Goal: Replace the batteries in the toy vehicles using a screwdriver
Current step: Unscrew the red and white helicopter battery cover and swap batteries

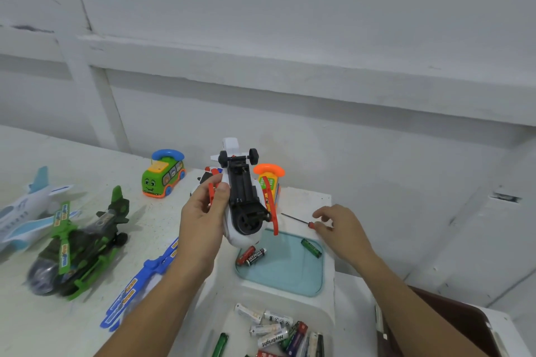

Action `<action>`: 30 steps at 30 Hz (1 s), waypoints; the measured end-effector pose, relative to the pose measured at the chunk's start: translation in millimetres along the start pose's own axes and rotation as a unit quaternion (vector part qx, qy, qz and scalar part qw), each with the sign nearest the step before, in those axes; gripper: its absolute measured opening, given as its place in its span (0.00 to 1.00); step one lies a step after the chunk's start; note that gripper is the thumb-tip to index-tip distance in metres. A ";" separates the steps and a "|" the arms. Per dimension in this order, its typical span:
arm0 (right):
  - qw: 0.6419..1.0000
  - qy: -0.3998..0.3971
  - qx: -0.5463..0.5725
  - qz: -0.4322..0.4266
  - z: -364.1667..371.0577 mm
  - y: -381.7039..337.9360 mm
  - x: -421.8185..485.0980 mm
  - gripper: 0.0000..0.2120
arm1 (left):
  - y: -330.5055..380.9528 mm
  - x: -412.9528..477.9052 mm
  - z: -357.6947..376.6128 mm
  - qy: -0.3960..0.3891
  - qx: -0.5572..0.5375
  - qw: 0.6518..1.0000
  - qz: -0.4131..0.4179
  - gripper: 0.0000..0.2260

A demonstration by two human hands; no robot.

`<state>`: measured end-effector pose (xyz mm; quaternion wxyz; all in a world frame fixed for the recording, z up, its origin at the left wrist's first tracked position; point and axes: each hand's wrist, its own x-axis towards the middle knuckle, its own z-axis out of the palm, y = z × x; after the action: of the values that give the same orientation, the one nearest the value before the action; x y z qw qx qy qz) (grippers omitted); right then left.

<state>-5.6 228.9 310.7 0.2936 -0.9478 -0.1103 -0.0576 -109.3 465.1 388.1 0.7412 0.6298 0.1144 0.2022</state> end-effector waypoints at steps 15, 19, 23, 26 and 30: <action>0.932 -0.021 0.334 0.138 -28.7 -65.5 -9.0 0.06 | -3.3 -7.4 0.8 0.005 0.011 1.000 0.005 0.08; 0.870 0.019 0.492 0.036 -76.7 -122.7 -19.7 0.06 | -8.0 -9.3 3.6 0.008 0.015 1.000 0.007 0.11; 0.914 0.028 0.396 -0.083 -82.2 -162.2 -31.9 0.08 | -11.6 -9.2 7.9 0.013 0.020 1.000 0.014 0.12; 0.956 0.022 0.260 -0.131 -71.8 -172.8 -32.9 0.08 | -11.8 -9.3 9.4 0.014 0.020 0.999 0.021 0.13; 0.976 0.034 0.146 -0.156 -63.7 -179.6 -31.4 0.06 | -10.4 -9.0 8.4 0.012 0.015 0.999 0.036 0.11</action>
<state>-82.5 331.5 455.2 0.4195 -0.8635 -0.2539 -0.1177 -112.2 452.4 378.7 0.7225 0.6422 0.1035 0.2342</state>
